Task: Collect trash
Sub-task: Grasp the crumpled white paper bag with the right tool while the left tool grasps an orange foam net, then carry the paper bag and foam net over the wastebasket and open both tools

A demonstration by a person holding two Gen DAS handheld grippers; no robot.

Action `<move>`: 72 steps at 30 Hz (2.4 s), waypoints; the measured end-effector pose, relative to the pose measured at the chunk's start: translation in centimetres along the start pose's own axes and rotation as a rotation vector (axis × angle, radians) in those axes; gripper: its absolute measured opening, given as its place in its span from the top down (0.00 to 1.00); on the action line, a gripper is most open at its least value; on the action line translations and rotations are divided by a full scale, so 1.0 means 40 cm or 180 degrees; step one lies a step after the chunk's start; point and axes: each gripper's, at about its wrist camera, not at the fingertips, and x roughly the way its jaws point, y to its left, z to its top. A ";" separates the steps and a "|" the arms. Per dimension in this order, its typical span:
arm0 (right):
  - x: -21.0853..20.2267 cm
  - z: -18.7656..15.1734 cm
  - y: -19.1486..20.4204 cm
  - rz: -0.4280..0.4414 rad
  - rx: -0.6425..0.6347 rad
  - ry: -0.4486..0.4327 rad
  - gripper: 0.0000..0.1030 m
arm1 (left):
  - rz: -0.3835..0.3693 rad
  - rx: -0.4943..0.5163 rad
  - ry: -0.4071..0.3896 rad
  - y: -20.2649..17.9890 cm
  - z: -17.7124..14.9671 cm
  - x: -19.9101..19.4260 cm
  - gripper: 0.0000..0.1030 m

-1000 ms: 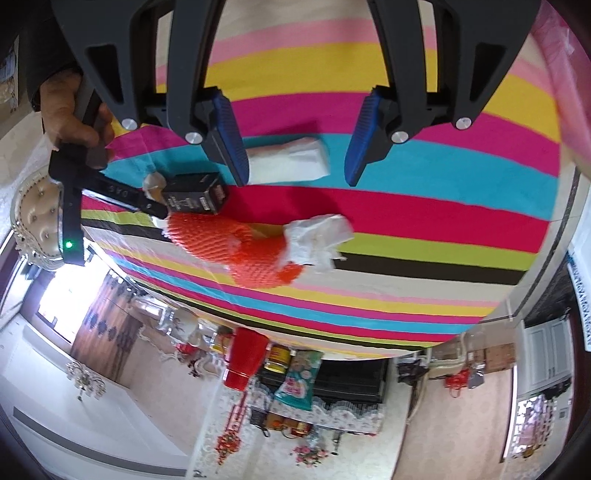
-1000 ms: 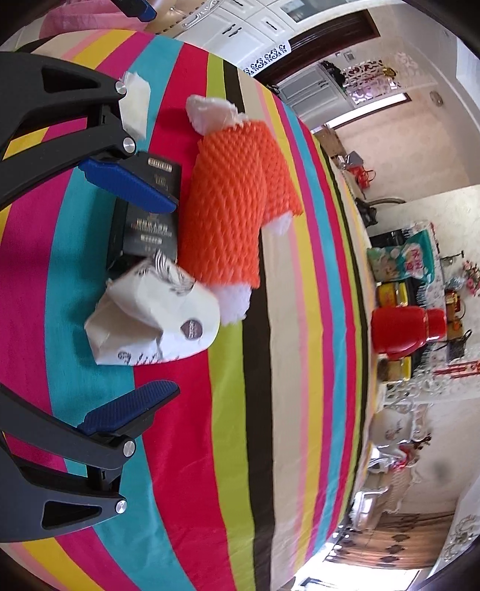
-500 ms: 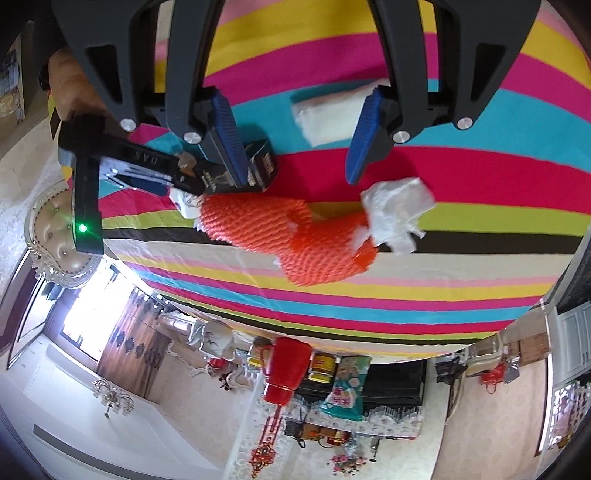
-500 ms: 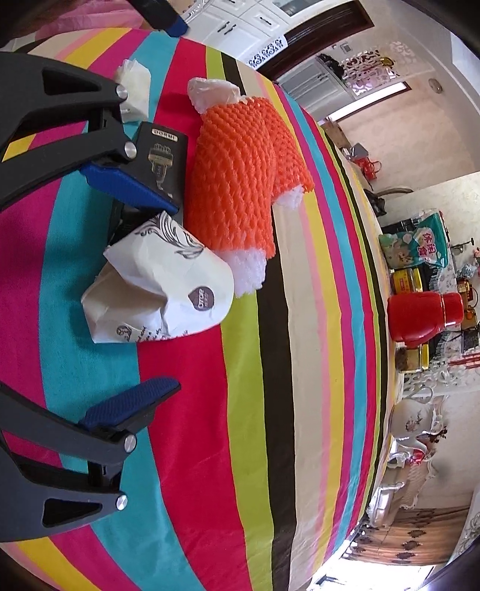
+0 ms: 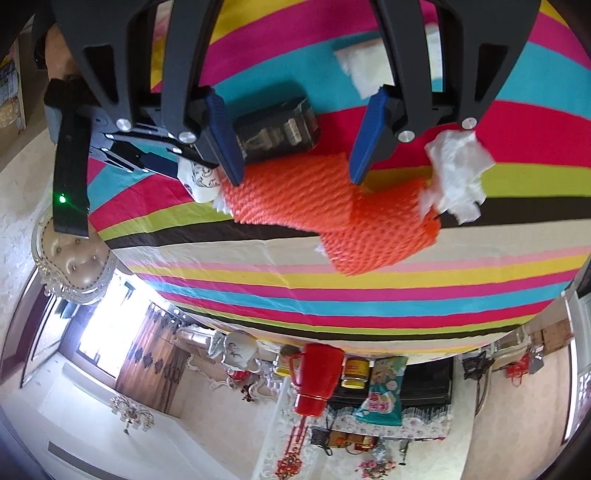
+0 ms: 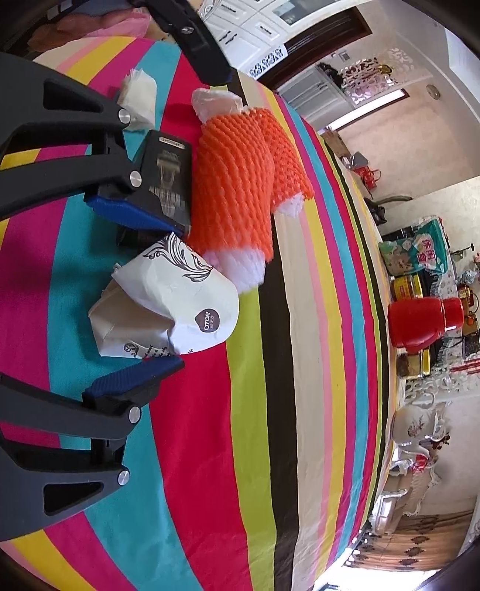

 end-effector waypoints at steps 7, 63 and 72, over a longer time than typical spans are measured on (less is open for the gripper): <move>-0.021 0.003 -0.030 -0.0118 0.0093 -0.0095 0.40 | 0.0020 0.0213 -0.0006 -0.036 0.036 0.046 0.44; -0.152 0.000 0.017 -0.0208 -0.0054 -0.0510 0.39 | 0.0488 0.0033 -0.0228 0.069 -0.030 -0.240 0.84; -0.190 -0.029 0.104 -0.0090 -0.0249 -0.0513 0.39 | 0.0740 -0.0282 -0.0429 0.178 -0.126 -0.417 0.84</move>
